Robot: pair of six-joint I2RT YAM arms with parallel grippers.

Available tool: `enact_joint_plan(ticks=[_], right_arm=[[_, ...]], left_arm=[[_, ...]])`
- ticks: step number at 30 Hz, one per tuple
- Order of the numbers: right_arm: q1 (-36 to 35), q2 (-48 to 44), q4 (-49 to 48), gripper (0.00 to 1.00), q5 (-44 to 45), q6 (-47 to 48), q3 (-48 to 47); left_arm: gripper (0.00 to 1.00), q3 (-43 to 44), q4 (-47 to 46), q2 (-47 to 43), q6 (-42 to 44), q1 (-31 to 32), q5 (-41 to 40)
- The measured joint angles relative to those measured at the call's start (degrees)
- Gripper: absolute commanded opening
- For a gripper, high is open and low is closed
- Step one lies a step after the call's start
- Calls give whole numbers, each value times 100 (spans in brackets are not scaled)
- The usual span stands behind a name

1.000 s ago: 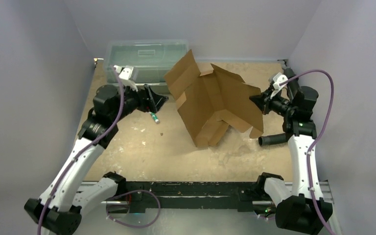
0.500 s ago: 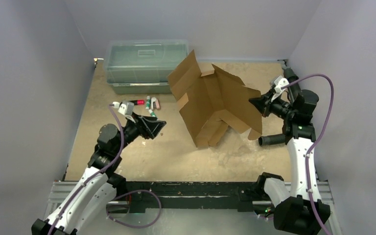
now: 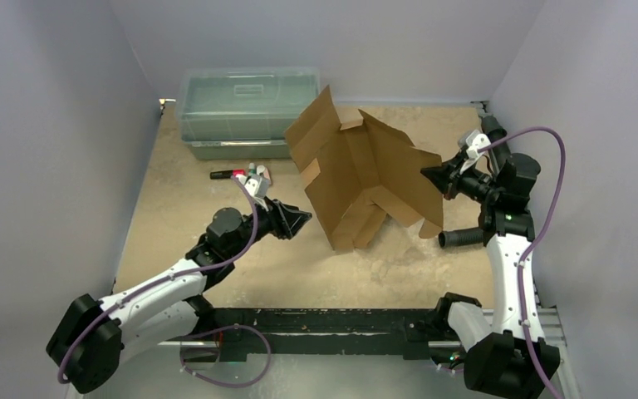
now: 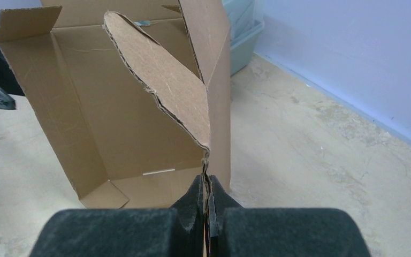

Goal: Fold the paper box

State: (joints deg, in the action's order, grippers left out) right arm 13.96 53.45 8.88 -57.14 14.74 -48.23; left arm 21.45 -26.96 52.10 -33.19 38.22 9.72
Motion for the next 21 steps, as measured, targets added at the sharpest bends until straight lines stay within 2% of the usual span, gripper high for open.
enact_joint_plan(ticks=[6, 14, 21], right_arm=[[0, 0, -4, 0, -92, -17, 4], [0, 0, 0, 0, -140, -7, 37], [0, 2, 243, 0, -538, 361, 37]], left_arm=[[44, -42, -640, 496, 116, 170, -595], [36, 144, -988, 1117, 236, 205, -1003], [37, 295, -1316, 1401, 256, 205, -1198]])
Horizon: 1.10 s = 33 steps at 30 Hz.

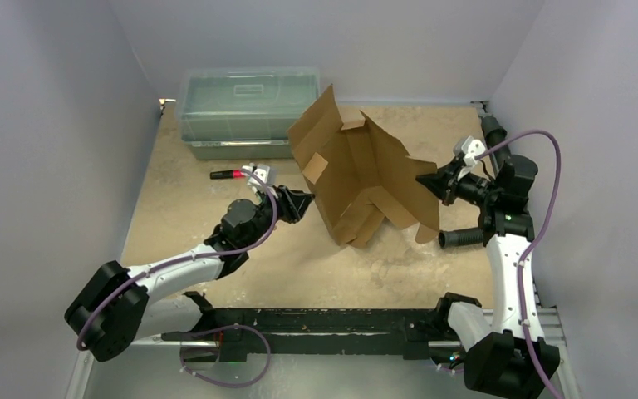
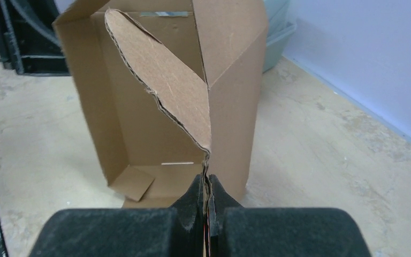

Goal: Fold the paper box

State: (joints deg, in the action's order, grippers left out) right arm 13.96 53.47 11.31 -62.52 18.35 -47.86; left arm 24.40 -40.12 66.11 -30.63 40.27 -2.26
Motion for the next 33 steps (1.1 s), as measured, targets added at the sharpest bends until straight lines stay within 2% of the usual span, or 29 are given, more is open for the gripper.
enact_joint_plan(ticks=[7, 13, 19, 25, 33], right_arm=[[0, 0, 514, 0, -455, 577, 0], [0, 0, 767, 0, -691, 824, 0], [0, 0, 1080, 0, -922, 1099, -4], [0, 7, 1381, 0, -1104, 1381, -48], [0, 20, 2181, 0, -1410, 2100, -293]], left_arm=[[37, 216, -74, 240, 0, 0, -195], [28, 426, -59, 254, 74, 0, -468], [26, 850, 157, 450, 234, 0, -680], [19, 1080, 319, 616, 330, -31, -833], [19, 1390, 562, 793, 476, -251, -793]])
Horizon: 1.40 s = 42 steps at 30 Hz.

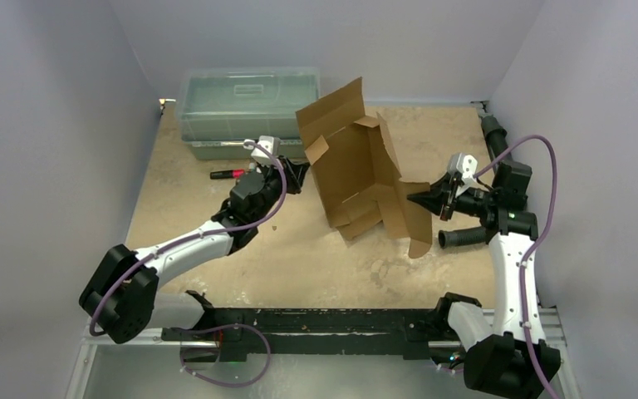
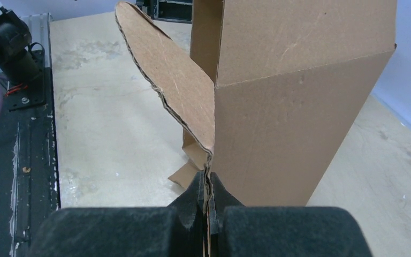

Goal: Fold the paper box

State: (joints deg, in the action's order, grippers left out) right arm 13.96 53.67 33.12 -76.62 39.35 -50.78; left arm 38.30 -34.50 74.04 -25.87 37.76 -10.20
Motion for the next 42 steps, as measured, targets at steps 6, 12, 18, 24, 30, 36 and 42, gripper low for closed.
enact_joint_plan(ticks=[6, 12, 18, 24, 30, 36, 42], right_arm=[[0, 0, -11, 0, 103, -37, -11], [0, 11, -780, 0, 570, -811, 35], [0, 37, -1071, 0, 831, -1084, 42], [0, 37, -1141, 0, 863, -1152, 59], [0, 37, -1150, 0, 866, -1174, 66], [0, 37, -1150, 0, 905, -1180, 66], [0, 37, -1150, 0, 962, -1193, 66]], left_arm=[[28, 76, -4, 11, 74, -186, 374], [42, 50, -122, -2, -116, -852, 1574], [56, 22, -138, -133, -367, -1318, 2546], [66, 22, -146, -442, -365, -1432, 2872], [65, 256, -205, -282, -452, -1545, 2916], [59, 442, -695, 219, -669, -1563, 2920], [48, 564, -1290, 713, -1001, -1563, 2999]])
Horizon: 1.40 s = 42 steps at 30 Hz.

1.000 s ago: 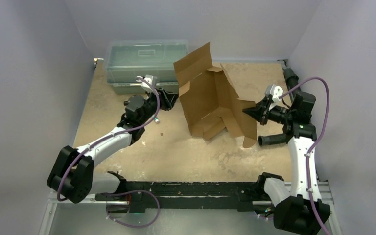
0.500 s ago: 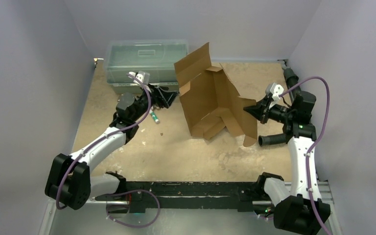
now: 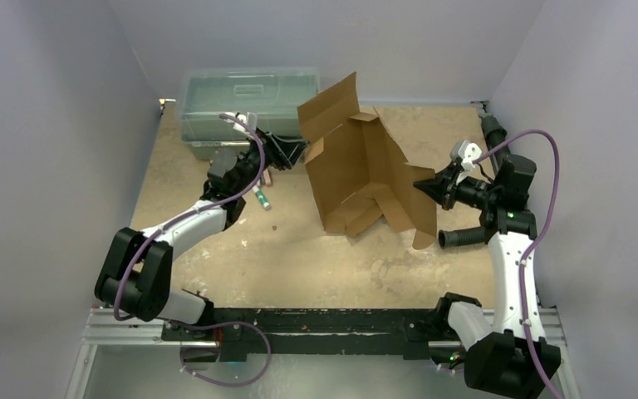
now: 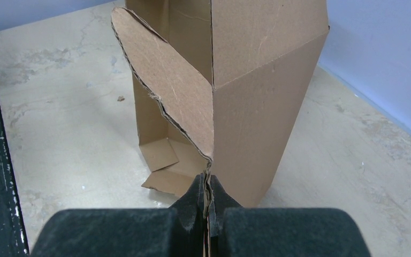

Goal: Fold the paper box

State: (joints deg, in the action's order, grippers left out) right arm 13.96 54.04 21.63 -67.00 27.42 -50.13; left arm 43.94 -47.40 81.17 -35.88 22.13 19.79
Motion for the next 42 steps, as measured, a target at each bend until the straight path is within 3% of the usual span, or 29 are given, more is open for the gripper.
enact_joint_plan(ticks=[14, 21, 25, 29, 36, 42], right_arm=[[0, 0, 0, 0, -4, -2, 2], [0, 0, -37, 0, -7, -48, 2], [7, 2, -92, 1, 153, -116, 2], [85, 42, -289, 10, 514, -304, 2], [186, 223, -433, 40, 1003, -538, 2], [186, 380, -658, 54, 1008, -597, 79]], left_arm=[[28, 282, -737, 529, -249, 2, 107], [0, 527, -481, 601, 20, 57, 133], [0, 627, -223, 581, 376, 79, 203], [0, 686, 205, 415, 756, 79, 269], [0, 824, 925, 109, 1255, 76, 417], [0, 824, 1176, -20, 1447, 63, 555]])
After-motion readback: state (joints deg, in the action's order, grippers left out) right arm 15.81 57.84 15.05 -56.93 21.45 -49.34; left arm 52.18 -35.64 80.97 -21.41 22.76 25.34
